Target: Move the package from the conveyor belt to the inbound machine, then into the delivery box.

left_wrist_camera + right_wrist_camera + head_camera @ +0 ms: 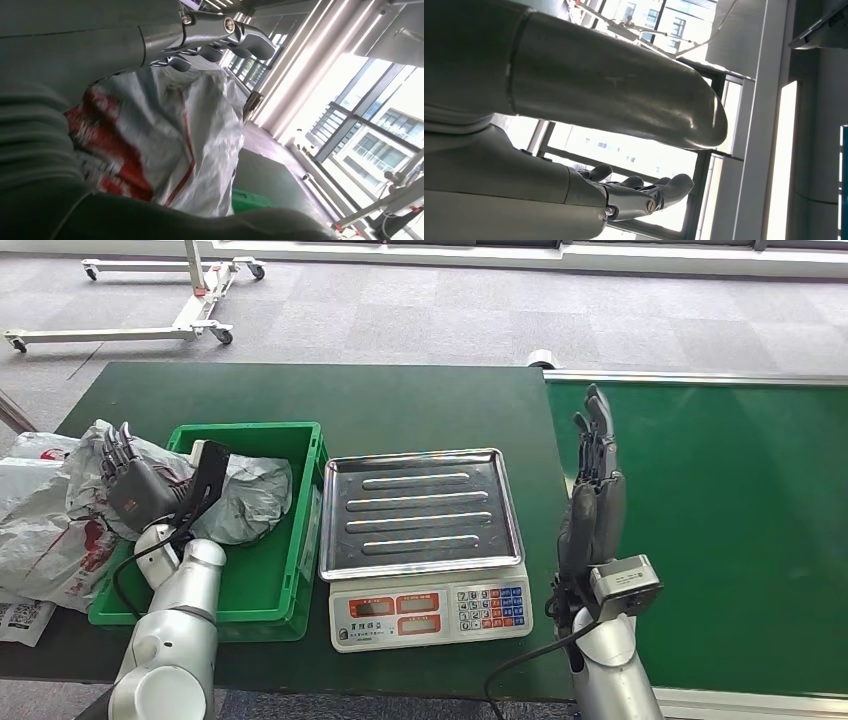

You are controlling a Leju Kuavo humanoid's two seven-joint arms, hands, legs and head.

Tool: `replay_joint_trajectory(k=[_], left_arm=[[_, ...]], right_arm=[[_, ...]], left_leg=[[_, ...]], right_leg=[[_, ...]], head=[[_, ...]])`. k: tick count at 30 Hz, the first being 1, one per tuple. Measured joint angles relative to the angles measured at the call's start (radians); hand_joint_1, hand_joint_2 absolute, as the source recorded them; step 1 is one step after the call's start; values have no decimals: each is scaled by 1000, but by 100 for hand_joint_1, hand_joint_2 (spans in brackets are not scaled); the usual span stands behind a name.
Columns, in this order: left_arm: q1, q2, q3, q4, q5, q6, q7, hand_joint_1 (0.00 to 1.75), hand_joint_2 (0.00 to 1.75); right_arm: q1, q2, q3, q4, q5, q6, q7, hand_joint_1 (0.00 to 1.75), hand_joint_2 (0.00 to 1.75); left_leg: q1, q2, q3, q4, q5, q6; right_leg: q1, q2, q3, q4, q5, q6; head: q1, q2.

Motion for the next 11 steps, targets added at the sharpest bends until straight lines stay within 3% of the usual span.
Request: replay_joint_trajectory(k=[7,11], left_arm=[[-19,-61,166,-89,146,0,-304,0,0],[-13,-89,191,-136,339,0,-353,0,0]], right_arm=[[0,0,0,14,-2,-8,-4,0,0],[0,0,0,19,-3,-12,-8,0,0]], left_leg=[[0,0,0,0,0,0],[0,-1,0,0,0,0]], right_leg=[[0,0,0,0,0,0],[1,0,0,0,0,0]], head=[[0,0],[0,0]])
